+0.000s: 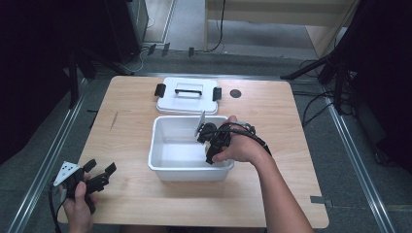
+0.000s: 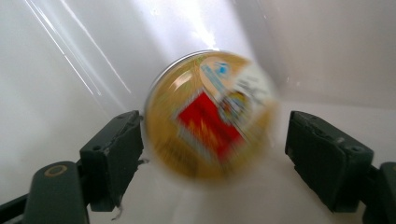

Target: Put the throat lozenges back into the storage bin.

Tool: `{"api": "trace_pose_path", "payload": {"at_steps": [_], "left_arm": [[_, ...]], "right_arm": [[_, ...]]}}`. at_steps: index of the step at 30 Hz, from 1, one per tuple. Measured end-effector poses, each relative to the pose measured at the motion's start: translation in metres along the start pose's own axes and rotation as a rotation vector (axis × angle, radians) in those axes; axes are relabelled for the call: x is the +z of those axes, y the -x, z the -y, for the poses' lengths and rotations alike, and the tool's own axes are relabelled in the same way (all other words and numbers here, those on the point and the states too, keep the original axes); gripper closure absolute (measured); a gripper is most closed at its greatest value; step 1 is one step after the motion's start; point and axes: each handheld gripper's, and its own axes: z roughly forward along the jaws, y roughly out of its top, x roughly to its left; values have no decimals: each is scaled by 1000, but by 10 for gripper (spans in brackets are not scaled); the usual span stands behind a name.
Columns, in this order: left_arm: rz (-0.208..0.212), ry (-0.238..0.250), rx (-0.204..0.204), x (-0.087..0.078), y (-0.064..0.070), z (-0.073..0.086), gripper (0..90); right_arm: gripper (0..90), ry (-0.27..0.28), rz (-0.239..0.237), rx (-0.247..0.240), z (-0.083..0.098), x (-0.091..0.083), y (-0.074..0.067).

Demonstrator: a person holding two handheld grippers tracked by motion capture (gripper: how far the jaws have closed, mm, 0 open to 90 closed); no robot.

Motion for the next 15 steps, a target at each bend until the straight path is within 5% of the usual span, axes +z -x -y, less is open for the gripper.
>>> {"api": "trace_pose_path", "payload": {"at_steps": [5, 11, 15], "left_arm": [[-1, 0, -1, 0, 0, 0, 140], [0, 1, -4, 0, 0, 0, 141], [0, -1, -4, 0, 0, 0, 141]], "right_arm": [[190, -9, 1, -1, 0, 0, -1], [443, 41, 0, 23, 2, -6, 3], [480, 68, -19, 49, 3, -15, 6]]}}
